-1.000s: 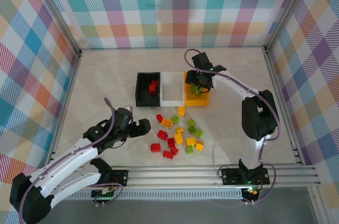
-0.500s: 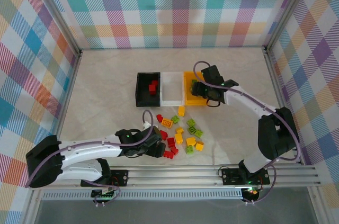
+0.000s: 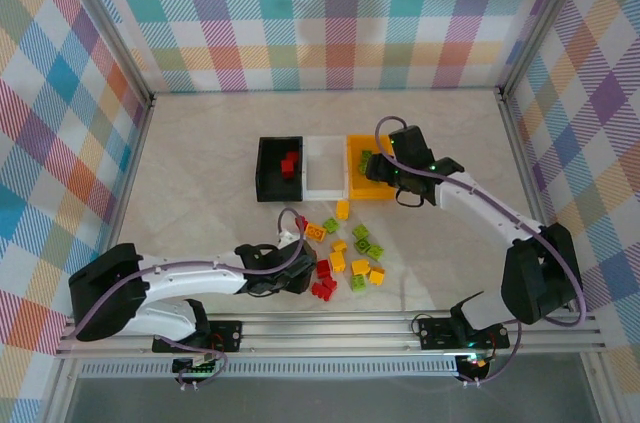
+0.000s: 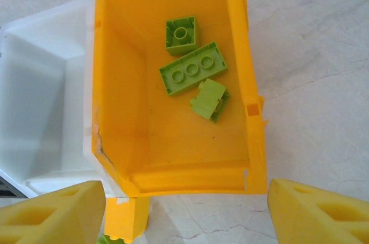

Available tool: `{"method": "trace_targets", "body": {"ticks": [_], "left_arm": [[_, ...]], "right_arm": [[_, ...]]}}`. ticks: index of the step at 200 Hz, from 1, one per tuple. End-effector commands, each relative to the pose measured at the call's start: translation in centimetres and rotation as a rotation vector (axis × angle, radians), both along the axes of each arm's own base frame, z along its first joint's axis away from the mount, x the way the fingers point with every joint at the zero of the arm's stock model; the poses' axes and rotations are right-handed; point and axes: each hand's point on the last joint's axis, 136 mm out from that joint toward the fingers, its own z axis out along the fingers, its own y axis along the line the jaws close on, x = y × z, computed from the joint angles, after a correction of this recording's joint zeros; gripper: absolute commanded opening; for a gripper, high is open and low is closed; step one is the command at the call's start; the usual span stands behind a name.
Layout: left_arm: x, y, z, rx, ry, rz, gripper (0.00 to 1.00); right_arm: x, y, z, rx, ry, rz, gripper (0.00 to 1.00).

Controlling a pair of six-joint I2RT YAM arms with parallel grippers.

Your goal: Sort the legos into containers by color

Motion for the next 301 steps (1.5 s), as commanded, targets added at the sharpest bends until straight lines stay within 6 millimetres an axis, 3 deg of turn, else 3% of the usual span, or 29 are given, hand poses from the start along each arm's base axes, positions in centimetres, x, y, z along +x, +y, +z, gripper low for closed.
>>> {"method": "trace_targets", "body": {"ticks": [1,18,33,59,82,102,128,168,206,245,276,301], "left_arm": [[-0.1,0.9,1.0,-0.019,-0.027,0.029,0.46],[0.8,1.9,2.8,-0.023,-0.078,0.057,0.44],[2.7,2.6,5.8,-0.062,-0.134,0.096,0.42],[8.0,4.0,12.1,-0.176,-0.243,0.205,0.43],[13.2,4.9,15.0,-0.194,-0.285,0.281,0.43],[17.6,4.7,15.8,-0.162,-0.297,0.314,0.41],[22.6,4.7,14.6,-0.114,-0.267,0.362,0.40],[27.5,4.1,12.2,-0.067,-0.222,0.403,0.40],[29.7,3.9,11.6,-0.031,-0.199,0.423,0.42],[30.1,4.4,11.1,-0.008,-0.168,0.437,0.62],[29.4,4.1,14.3,-0.084,-0.207,0.435,0.75],[27.8,3.8,18.7,-0.212,-0.259,0.430,0.78]], "right_arm": [[-0.3,-0.2,0.2,0.011,-0.014,-0.011,0.75],[-0.8,-0.2,-0.1,0.019,-0.007,-0.010,0.75],[-1.5,-0.4,-0.7,0.028,0.006,-0.010,0.74],[-2.8,-0.5,-1.8,0.059,0.025,-0.009,0.74],[-3.8,-0.9,-2.9,0.059,0.049,-0.012,0.74],[-4.5,-1.1,-3.7,0.056,0.065,-0.010,0.74],[-5.3,-1.1,-4.4,0.067,0.081,-0.002,0.74],[-6.5,-0.9,-4.7,0.073,0.093,0.028,0.74],[-7.8,0.1,-4.4,0.091,0.090,0.075,0.74],[-8.5,2.0,-4.1,0.123,0.082,0.107,0.74],[-7.9,4.3,-3.6,0.163,0.069,0.123,0.75],[-6.9,6.3,-3.8,0.160,0.058,0.120,0.75]]}}
